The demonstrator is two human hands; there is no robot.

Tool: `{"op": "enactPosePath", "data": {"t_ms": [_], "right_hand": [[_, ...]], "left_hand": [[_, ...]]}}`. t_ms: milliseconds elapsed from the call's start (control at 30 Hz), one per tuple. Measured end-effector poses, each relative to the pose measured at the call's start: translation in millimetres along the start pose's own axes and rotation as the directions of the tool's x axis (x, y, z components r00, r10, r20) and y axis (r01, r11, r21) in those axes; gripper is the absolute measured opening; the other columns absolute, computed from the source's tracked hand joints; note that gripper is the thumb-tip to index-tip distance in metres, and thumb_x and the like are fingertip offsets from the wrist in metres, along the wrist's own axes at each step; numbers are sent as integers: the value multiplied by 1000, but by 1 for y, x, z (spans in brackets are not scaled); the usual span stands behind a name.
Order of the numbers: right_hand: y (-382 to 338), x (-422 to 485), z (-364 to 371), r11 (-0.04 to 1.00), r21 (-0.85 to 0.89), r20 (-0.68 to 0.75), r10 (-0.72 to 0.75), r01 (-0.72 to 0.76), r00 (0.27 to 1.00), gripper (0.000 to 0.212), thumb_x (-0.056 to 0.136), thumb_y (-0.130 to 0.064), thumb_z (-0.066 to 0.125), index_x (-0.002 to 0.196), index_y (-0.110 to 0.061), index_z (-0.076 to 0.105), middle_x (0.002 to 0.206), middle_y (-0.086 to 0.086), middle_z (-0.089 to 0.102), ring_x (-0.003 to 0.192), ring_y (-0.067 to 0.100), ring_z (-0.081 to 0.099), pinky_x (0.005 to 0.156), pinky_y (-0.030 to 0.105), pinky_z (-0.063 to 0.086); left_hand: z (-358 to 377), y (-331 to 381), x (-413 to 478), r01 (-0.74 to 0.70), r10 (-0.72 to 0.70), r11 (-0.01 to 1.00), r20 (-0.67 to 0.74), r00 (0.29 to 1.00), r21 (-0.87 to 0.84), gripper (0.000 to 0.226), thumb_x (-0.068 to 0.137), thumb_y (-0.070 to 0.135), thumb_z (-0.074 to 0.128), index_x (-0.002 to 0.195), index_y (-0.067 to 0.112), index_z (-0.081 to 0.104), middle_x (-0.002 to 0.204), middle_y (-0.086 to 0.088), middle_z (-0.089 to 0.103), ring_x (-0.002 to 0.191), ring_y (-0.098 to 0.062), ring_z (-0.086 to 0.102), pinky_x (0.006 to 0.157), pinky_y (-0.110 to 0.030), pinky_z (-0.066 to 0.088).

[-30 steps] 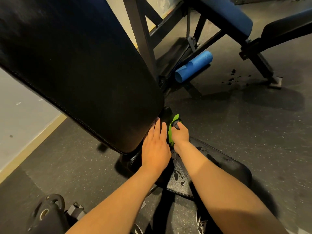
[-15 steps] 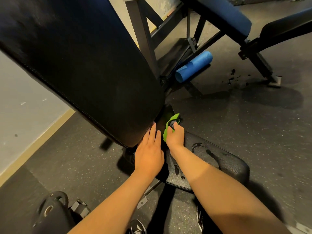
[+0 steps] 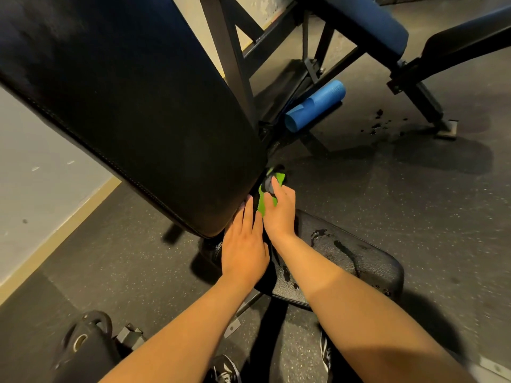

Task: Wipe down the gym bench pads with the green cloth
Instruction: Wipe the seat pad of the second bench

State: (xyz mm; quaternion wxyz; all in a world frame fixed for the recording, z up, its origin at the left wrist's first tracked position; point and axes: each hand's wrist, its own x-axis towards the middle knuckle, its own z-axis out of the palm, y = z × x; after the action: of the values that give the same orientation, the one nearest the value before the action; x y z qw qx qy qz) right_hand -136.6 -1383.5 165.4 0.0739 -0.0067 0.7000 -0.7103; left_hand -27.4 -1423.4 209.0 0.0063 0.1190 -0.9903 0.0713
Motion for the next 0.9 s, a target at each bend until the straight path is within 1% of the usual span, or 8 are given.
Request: {"op": "enactPosePath", "data": {"t_ms": [67,167,233,467,600,700,767,900], "right_hand": [[16,0,3,983,11,-54,181,-181,982,35,103,-15,49,137,-12,54,131,8,44,122,24,50,108,34,41],[39,0,2,922,-127,-32,365,-366,931,41,103,-20,47,144,-21,50,137,11,46,124,31,51,107,39,42],[37,2,2,911,-61,1,409,-408,913,44,103,-20,47,147,-25,46,146,11,46,130,31,48,110,45,42],[-23,8,-8,996,-69,95,-49,56,994,45,103,-17,48,148,-24,45,127,0,47,114,7,45,95,19,34],[-7,4,-4,992,-80,79,-90,96,993,46,103,-17,51,149,-21,44,124,-2,44,113,4,45,98,15,35],[21,1,-1,987,-4,-56,160,-160,986,26,100,-16,56,125,-24,59,128,7,44,118,20,49,106,31,40],[34,-4,-2,919,74,-71,391,-386,918,15,98,-17,59,110,-27,59,131,14,46,121,32,50,108,44,42],[33,-6,-3,904,65,49,421,-423,906,47,102,-13,49,147,-25,47,147,7,48,132,28,48,110,43,42]], "left_hand": [[2,1,0,7,-7,1000,3,1000,16,77,98,34,46,161,12,8,165,-14,-18,154,-27,-7,125,-38,7],[3,3,-1,11,-12,998,20,1000,57,75,99,36,44,161,12,9,163,-17,-24,154,-29,-12,124,-40,4],[5,3,-2,7,-8,997,21,1000,78,76,99,37,44,161,12,7,162,-18,-27,153,-30,-14,124,-40,0],[10,1,-4,-13,13,991,2,1000,131,81,98,35,44,160,8,0,161,-21,-27,152,-33,-19,122,-43,-7],[11,1,-5,-14,14,991,1,1000,135,84,97,36,44,160,9,-4,160,-21,-29,152,-33,-19,122,-43,-9],[11,2,-4,-12,10,995,23,1000,104,77,98,37,45,160,13,8,159,-20,-31,152,-32,-18,123,-42,-4],[9,2,-4,-17,13,995,38,999,100,70,99,39,43,159,16,17,159,-20,-33,152,-32,-18,123,-42,1],[7,1,-4,-25,25,999,21,999,28,56,98,35,46,152,24,33,162,-14,-29,153,-28,-16,124,-40,5]]}}
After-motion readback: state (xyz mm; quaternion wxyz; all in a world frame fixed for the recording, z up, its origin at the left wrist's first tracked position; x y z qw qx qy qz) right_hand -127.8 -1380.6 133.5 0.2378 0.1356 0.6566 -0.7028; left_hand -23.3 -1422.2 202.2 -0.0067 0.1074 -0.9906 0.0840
